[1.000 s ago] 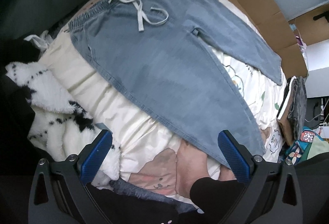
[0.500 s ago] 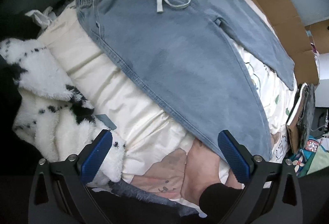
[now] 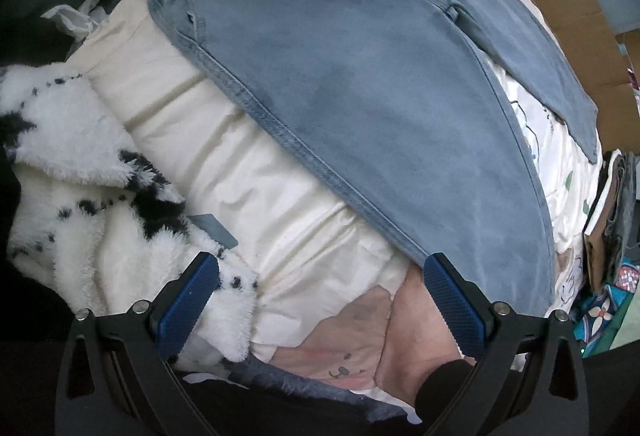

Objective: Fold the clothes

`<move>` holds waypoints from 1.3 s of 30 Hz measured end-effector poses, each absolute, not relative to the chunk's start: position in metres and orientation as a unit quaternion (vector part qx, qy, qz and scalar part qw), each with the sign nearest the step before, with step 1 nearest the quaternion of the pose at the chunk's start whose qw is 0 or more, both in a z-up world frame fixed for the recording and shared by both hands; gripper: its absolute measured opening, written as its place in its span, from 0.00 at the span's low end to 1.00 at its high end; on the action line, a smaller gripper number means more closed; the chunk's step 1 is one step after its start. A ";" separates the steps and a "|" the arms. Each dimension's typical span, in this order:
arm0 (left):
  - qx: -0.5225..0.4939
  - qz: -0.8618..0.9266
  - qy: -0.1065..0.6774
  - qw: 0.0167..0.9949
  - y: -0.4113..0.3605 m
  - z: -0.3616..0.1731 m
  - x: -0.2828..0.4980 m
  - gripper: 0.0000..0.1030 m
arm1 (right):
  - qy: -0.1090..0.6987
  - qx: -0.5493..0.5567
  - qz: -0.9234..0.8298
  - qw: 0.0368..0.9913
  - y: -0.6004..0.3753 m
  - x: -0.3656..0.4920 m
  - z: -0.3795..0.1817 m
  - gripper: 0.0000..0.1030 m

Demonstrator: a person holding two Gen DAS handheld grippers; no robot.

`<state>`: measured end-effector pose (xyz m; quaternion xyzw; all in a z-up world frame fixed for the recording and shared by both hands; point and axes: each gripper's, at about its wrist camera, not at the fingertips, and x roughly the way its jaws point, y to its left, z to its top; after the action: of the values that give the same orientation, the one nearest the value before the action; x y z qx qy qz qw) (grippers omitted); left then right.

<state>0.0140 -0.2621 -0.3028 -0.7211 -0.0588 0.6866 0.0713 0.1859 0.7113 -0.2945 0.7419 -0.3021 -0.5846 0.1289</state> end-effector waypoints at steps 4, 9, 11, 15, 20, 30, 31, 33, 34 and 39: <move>-0.726 0.682 -0.060 0.068 -0.266 -0.304 0.013 0.99 | -0.312 0.740 -0.582 0.126 0.709 0.185 -0.309 0.49; -0.726 0.682 -0.058 0.067 -0.269 -0.301 0.011 0.99 | -0.313 0.743 -0.580 0.115 0.705 0.187 -0.324 0.41; -0.725 0.684 -0.060 0.065 -0.269 -0.299 0.010 0.99 | -0.308 0.747 -0.579 0.108 0.704 0.190 -0.327 0.41; -0.726 0.682 -0.060 0.064 -0.269 -0.301 0.012 0.99 | -0.307 0.752 -0.574 0.102 0.703 0.195 -0.333 0.41; -0.728 0.679 -0.061 0.073 -0.265 -0.305 0.013 0.99 | -0.326 0.749 -0.565 0.116 0.699 0.200 -0.334 0.41; -0.731 0.676 -0.063 0.074 -0.257 -0.313 0.016 0.99 | -0.390 0.719 -0.559 0.136 0.703 0.207 -0.319 0.31; -0.731 0.675 -0.063 0.073 -0.257 -0.314 0.016 0.99 | -0.397 0.713 -0.561 0.137 0.704 0.206 -0.317 0.31; -0.731 0.675 -0.071 0.072 -0.258 -0.316 0.017 0.99 | -0.407 0.709 -0.559 0.138 0.703 0.206 -0.317 0.31; -0.731 0.674 -0.075 0.071 -0.258 -0.317 0.017 0.99 | -0.408 0.710 -0.558 0.136 0.701 0.206 -0.319 0.31; -0.731 0.674 -0.080 0.074 -0.258 -0.322 0.019 0.99 | -0.416 0.718 -0.545 0.122 0.698 0.206 -0.332 0.31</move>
<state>0.0188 -0.2578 -0.3220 -0.7309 -0.0804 0.6737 0.0743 0.2063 0.6983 -0.3321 0.7180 -0.4158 -0.5447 0.1218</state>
